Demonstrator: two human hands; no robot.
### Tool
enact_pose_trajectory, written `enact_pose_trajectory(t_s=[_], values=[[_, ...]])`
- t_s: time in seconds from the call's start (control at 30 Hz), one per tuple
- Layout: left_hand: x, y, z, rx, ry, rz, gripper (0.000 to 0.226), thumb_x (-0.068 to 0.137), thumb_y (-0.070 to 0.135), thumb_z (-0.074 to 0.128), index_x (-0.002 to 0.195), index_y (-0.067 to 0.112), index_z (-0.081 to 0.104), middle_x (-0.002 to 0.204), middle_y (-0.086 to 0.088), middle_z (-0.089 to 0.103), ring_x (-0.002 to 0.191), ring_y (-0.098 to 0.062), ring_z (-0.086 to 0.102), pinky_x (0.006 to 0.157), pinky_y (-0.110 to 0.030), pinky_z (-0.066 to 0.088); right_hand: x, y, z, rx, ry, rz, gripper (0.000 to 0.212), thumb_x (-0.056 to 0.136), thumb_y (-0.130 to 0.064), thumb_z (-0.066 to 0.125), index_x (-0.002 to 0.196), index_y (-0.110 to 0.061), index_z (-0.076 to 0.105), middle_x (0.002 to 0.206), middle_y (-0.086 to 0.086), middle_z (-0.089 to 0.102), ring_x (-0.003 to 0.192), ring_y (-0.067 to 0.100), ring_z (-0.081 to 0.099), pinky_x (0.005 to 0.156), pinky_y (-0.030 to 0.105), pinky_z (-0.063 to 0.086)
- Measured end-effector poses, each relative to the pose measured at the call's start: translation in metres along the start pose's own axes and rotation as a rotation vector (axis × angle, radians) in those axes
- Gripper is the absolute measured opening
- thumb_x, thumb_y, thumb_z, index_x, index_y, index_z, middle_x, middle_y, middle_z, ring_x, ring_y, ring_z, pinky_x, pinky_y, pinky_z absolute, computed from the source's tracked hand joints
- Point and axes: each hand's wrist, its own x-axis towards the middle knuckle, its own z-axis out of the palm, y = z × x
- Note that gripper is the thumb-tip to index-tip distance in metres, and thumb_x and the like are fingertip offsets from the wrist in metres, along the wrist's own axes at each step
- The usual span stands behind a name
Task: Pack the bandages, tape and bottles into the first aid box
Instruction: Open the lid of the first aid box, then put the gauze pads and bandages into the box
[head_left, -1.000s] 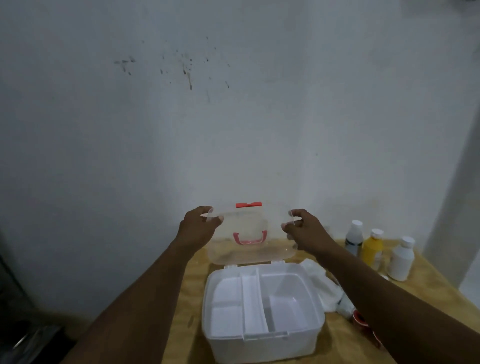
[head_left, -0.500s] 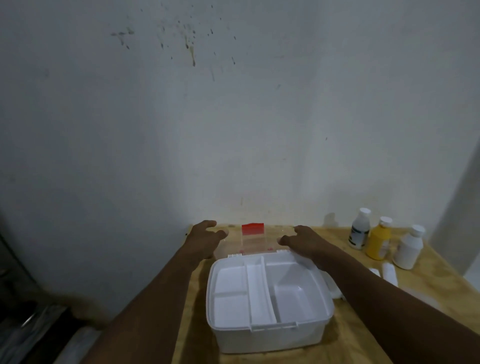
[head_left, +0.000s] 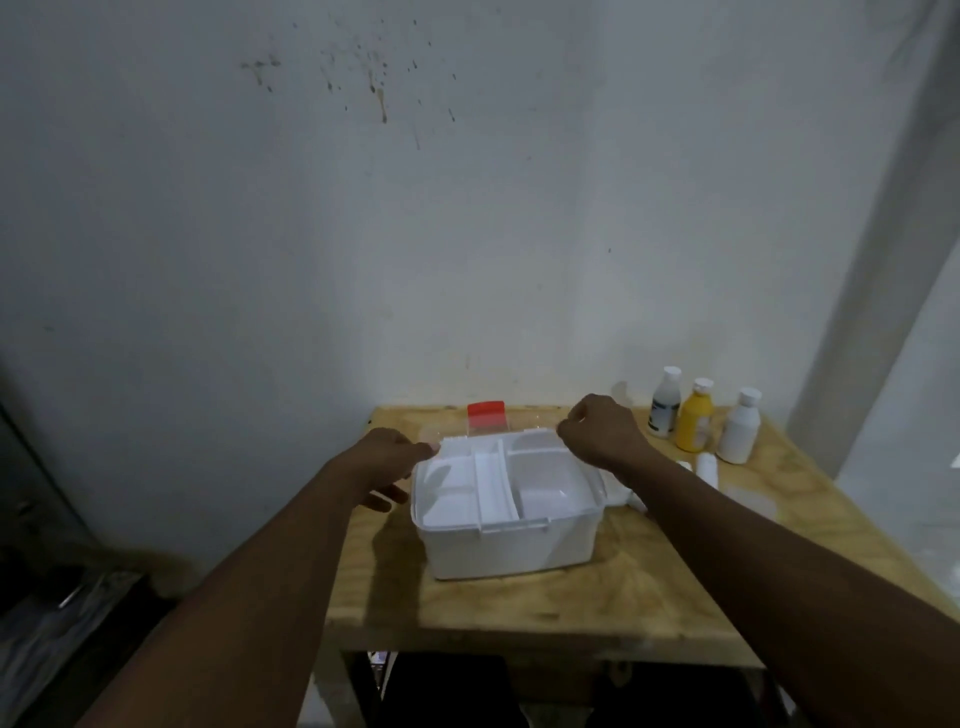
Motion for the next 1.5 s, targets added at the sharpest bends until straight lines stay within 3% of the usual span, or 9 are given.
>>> enact_pose_trajectory(t_s=[0.07, 0.1, 0.23, 0.43, 0.7, 1.03, 1.2, 1.37, 1.5], values=[[-0.012, -0.004, 0.003, 0.001, -0.019, -0.015, 0.046, 0.095, 0.047, 0.061, 0.122, 0.009, 0.061, 0.105, -0.008, 0.068, 0.084, -0.028, 0.073, 0.077, -0.039, 0.061, -0.009, 0.004, 0.003, -0.048, 0.011, 0.032, 0.015, 0.082, -0.016, 0.055, 0.079, -0.001, 0.060, 0.072, 0.011, 0.056, 0.082, 0.033, 0.063, 0.069, 0.037, 0.050], [-0.017, -0.006, 0.004, -0.003, -0.025, -0.017, 0.042, 0.097, 0.042, 0.061, 0.121, 0.008, 0.061, 0.102, -0.008, 0.069, 0.083, -0.029, 0.074, 0.078, -0.039, 0.061, -0.014, 0.006, 0.005, -0.053, 0.009, 0.037, 0.011, 0.082, -0.014, 0.054, 0.084, -0.004, 0.059, 0.077, 0.009, 0.055, 0.083, 0.030, 0.060, 0.069, 0.035, 0.046], [-0.020, -0.013, 0.008, -0.031, 0.052, -0.015, 0.030, 0.100, 0.030, 0.058, 0.118, 0.007, 0.061, 0.100, -0.013, 0.065, 0.077, -0.030, 0.072, 0.076, -0.043, 0.064, -0.021, 0.010, 0.015, -0.032, 0.036, 0.014, 0.030, 0.084, -0.005, 0.051, 0.113, -0.008, 0.058, 0.118, 0.011, 0.060, 0.107, 0.030, 0.055, 0.078, 0.029, 0.039], [-0.003, -0.023, 0.010, -0.035, 0.283, 0.020, 0.016, 0.100, 0.029, 0.056, 0.102, 0.014, 0.061, 0.093, -0.012, 0.061, 0.079, -0.034, 0.067, 0.064, -0.047, 0.064, -0.010, 0.004, 0.045, -0.018, 0.117, -0.017, 0.035, 0.087, -0.004, 0.051, 0.121, -0.012, 0.056, 0.120, 0.009, 0.061, 0.105, 0.025, 0.059, 0.081, 0.034, 0.050], [0.030, -0.024, 0.015, -0.008, 0.424, 0.055, 0.022, 0.099, 0.037, 0.053, 0.095, 0.019, 0.064, 0.089, -0.007, 0.064, 0.079, -0.031, 0.066, 0.066, -0.044, 0.064, 0.025, 0.004, 0.065, 0.034, 0.201, -0.014, 0.033, 0.088, -0.006, 0.051, 0.120, -0.014, 0.056, 0.119, 0.008, 0.060, 0.103, 0.023, 0.057, 0.082, 0.035, 0.050], [0.056, -0.023, 0.016, 0.039, 0.451, 0.056, 0.017, 0.100, 0.036, 0.050, 0.092, 0.023, 0.058, 0.077, 0.002, 0.055, 0.068, -0.022, 0.058, 0.068, -0.043, 0.064, 0.045, 0.008, 0.072, 0.075, 0.293, -0.036, 0.028, 0.089, -0.010, 0.051, 0.115, -0.015, 0.061, 0.114, 0.005, 0.065, 0.103, 0.023, 0.060, 0.084, 0.035, 0.050], [0.050, -0.022, 0.016, 0.057, 0.469, 0.066, 0.021, 0.100, 0.040, 0.049, 0.091, 0.023, 0.058, 0.080, 0.001, 0.059, 0.069, -0.024, 0.062, 0.069, -0.046, 0.064, 0.042, 0.007, 0.070, 0.075, 0.276, -0.050, 0.029, 0.089, -0.010, 0.049, 0.116, -0.016, 0.059, 0.116, 0.004, 0.062, 0.106, 0.023, 0.058, 0.085, 0.037, 0.049], [0.045, -0.022, 0.015, 0.016, 0.464, 0.058, 0.029, 0.099, 0.043, 0.052, 0.090, 0.018, 0.063, 0.080, -0.002, 0.062, 0.069, -0.025, 0.064, 0.067, -0.043, 0.064, 0.046, 0.013, 0.060, 0.093, 0.134, -0.075, 0.027, 0.090, -0.018, 0.049, 0.116, -0.018, 0.056, 0.104, 0.007, 0.067, 0.098, 0.026, 0.062, 0.079, 0.037, 0.052], [0.042, -0.021, 0.016, 0.009, 0.444, 0.041, 0.033, 0.099, 0.043, 0.053, 0.091, 0.015, 0.066, 0.084, -0.008, 0.067, 0.066, -0.028, 0.067, 0.064, -0.042, 0.064, 0.045, 0.023, 0.036, 0.065, 0.178, -0.123, 0.024, 0.091, -0.025, 0.054, 0.110, -0.014, 0.063, 0.103, 0.007, 0.068, 0.095, 0.024, 0.063, 0.082, 0.036, 0.051]])
